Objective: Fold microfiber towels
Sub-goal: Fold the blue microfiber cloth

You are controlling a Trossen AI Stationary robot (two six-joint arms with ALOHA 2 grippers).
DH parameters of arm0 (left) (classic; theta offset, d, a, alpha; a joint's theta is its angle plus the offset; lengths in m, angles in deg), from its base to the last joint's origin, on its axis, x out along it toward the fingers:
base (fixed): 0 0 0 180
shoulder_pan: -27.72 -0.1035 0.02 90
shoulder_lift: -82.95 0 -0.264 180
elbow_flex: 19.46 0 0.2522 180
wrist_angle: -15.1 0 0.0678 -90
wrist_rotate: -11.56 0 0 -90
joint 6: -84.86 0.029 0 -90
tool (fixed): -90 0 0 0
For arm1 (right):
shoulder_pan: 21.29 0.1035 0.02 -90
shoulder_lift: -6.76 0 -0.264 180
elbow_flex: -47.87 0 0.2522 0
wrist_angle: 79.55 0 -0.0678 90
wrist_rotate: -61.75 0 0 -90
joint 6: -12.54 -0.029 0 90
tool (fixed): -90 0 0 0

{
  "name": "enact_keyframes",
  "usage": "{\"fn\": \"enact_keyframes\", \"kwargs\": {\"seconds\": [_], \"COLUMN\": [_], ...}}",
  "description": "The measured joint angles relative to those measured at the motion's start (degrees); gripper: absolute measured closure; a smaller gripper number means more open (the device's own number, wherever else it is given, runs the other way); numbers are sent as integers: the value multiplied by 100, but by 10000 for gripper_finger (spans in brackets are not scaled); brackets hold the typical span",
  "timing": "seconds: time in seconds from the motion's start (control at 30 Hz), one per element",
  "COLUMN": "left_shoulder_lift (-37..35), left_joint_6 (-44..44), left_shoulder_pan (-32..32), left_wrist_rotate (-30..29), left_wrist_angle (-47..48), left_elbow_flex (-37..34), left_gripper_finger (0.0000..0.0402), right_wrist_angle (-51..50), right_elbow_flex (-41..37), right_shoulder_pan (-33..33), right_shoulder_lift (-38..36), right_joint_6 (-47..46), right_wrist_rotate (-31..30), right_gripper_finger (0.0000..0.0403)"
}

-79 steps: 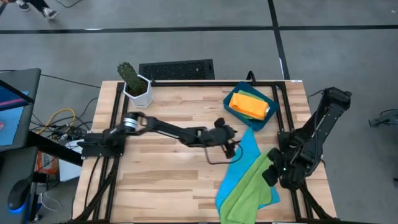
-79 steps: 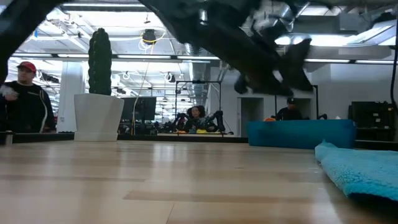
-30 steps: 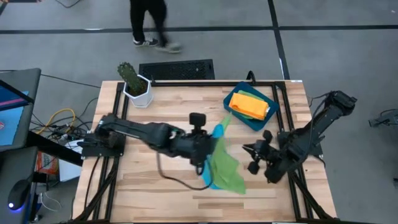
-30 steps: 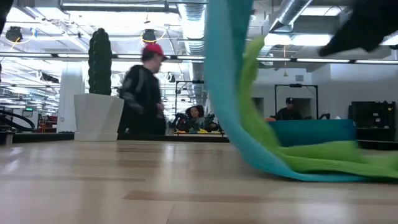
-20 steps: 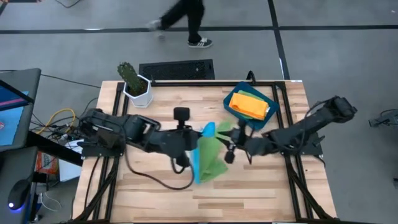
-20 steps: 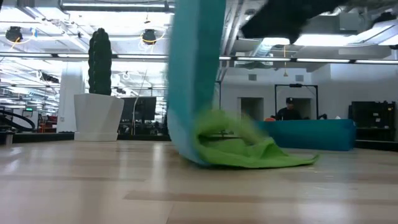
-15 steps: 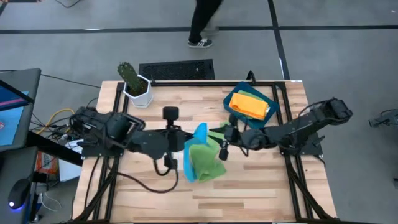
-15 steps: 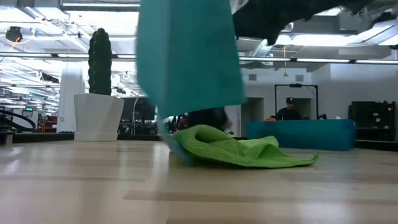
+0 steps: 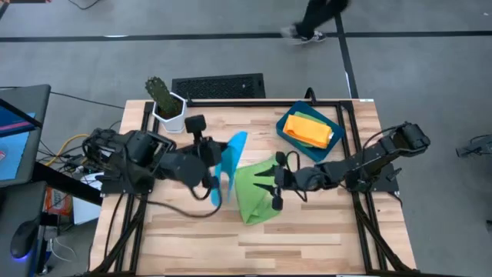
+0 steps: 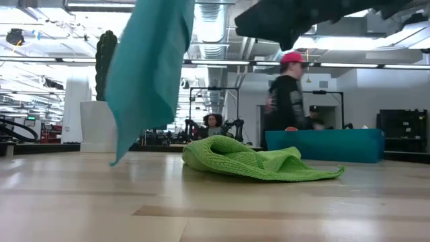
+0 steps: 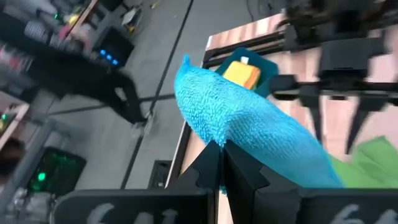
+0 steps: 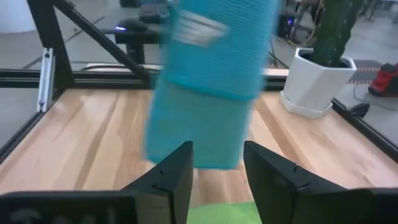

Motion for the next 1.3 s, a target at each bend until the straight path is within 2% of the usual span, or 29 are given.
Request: {"fn": "enact_keyframes", "kwargs": {"seconds": [0.13, 0.33, 0.63, 0.83, 1.0, 1.3], "left_shoulder_lift": [0, 4, 7, 7, 7, 7], "left_joint_6": [-53, -85, -99, -42, -35, -34], "left_shoulder_pan": [-159, -157, -71, -71, -79, -81], "left_wrist_rotate": [102, 395, 382, 362, 353, 350], "left_wrist_angle": [0, 4, 85, 87, 83, 81], "left_elbow_flex": [0, 0, 0, 0, 0, 0], "left_gripper_finger": [397, 397, 397, 397, 397, 397], "right_wrist_angle": [425, 612, 416, 570, 852, 924], "right_elbow_flex": [2, 218, 254, 256, 256, 256], "right_shoulder_pan": [136, -96, -537, -499, -379, -263], "right_shoulder_lift": [329, 814, 772, 1116, 1402, 1312], "right_joint_6": [138, 302, 101, -221, -247, -256], "right_wrist_rotate": [-331, -887, -759, -345, -385, -408], "right_gripper_finger": [243, 229, 172, 178, 184, 186]}}
